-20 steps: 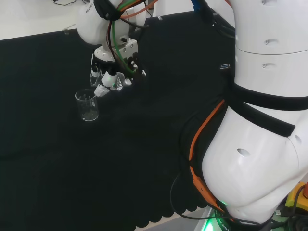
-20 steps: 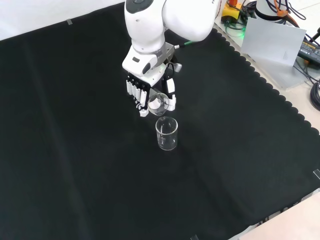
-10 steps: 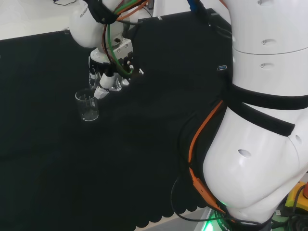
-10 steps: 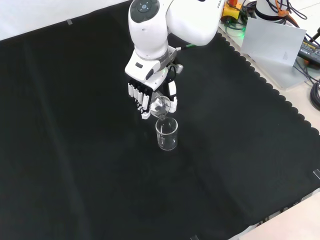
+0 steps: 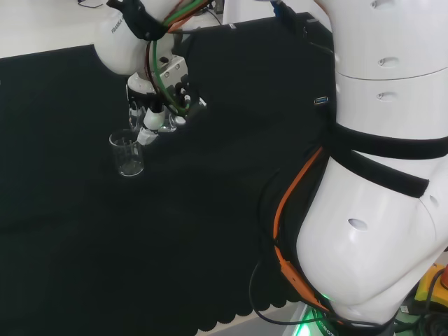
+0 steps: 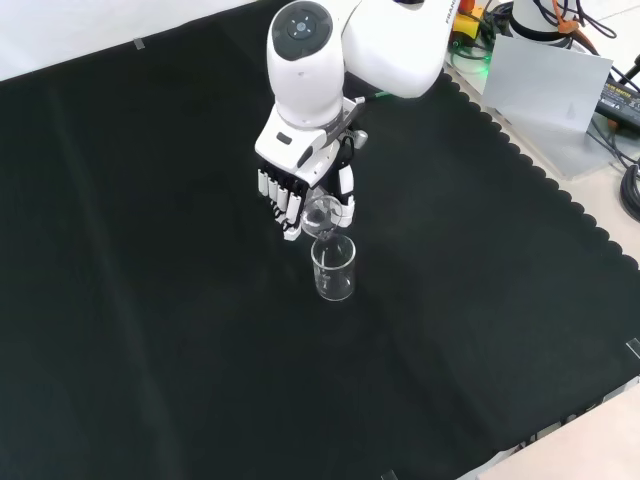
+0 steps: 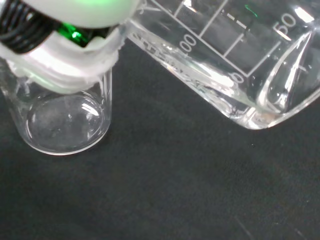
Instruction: Pour the water from the handheld beaker into the one on the table.
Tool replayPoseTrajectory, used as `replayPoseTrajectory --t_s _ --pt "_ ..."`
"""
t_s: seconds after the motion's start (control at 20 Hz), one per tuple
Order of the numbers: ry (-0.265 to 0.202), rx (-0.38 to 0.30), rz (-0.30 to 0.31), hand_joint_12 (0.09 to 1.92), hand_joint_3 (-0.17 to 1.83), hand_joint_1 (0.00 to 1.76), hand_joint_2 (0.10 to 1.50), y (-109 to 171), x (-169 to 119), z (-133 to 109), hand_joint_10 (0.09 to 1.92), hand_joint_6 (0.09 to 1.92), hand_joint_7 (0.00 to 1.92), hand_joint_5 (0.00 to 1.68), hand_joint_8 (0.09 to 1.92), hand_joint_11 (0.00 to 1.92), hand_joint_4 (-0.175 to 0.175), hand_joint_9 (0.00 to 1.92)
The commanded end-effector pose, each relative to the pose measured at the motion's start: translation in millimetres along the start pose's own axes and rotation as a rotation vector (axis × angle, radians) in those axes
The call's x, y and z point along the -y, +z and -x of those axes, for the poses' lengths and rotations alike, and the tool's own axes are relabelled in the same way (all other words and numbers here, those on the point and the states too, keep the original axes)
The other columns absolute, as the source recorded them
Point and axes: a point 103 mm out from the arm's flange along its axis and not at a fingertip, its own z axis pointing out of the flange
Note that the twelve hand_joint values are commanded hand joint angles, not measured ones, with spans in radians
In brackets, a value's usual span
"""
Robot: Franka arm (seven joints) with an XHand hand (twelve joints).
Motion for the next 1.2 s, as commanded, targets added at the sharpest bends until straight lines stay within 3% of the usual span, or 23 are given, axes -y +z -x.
replayPoseTrajectory --t_s 0.05,1.2 --pt "-0.009 0.040 -0.010 0.76 0.44 1.16 0.72 -3 -2 -4 0.11 0.16 1.76 1.49 0.09 1.31 0.149 1.69" --pt "-0.018 0.105 -0.052 0.76 0.43 1.16 0.72 -11 -2 -15 0.11 0.17 1.76 1.49 0.09 1.32 0.142 1.69"
